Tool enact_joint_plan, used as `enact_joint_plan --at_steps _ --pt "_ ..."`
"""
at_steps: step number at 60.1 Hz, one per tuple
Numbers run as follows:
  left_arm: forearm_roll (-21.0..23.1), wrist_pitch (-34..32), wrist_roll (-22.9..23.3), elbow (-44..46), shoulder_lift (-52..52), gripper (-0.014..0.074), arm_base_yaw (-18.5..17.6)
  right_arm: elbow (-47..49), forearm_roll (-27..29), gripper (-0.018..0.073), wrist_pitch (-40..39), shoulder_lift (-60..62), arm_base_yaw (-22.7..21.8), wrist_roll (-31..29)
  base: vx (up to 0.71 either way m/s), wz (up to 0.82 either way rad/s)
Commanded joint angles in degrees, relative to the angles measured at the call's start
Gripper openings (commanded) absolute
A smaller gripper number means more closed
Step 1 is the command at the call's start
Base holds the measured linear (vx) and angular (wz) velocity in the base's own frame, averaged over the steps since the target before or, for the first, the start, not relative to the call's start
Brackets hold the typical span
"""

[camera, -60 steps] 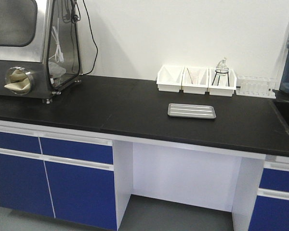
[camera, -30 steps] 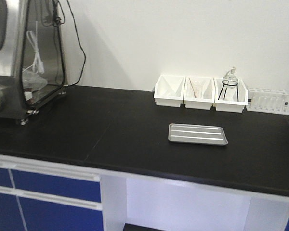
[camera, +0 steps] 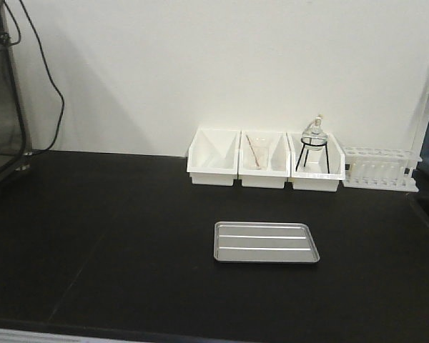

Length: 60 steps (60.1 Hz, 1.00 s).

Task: Move beaker to silver tray on left bench
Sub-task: 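Drive the base to the bench with the silver tray, holding the beaker, then lower the held beaker onto the silver tray with the right gripper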

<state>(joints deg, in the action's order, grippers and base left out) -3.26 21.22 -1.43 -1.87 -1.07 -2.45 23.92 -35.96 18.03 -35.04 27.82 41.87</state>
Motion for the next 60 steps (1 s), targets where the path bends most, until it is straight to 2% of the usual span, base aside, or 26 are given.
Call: enact_joint_plan --at_steps 1,36,60 --pt "0.16 -4.32 0.10 -1.14 -0.42 0.0001 -0.41 1.79 -1.36 -0.0011 -3.69 0.12 -0.03 -0.22 0.36 -0.22" --pt "0.16 -4.32 0.10 -1.14 -0.42 0.0001 -0.41 1.79 -1.36 -0.0011 -3.69 0.12 -0.03 -0.22 0.31 -0.22" --pt "0.16 -4.32 0.10 -1.14 -0.42 0.0001 -0.41 1.79 -1.36 -0.0011 -3.69 0.12 -0.03 -0.22 0.24 -0.05"
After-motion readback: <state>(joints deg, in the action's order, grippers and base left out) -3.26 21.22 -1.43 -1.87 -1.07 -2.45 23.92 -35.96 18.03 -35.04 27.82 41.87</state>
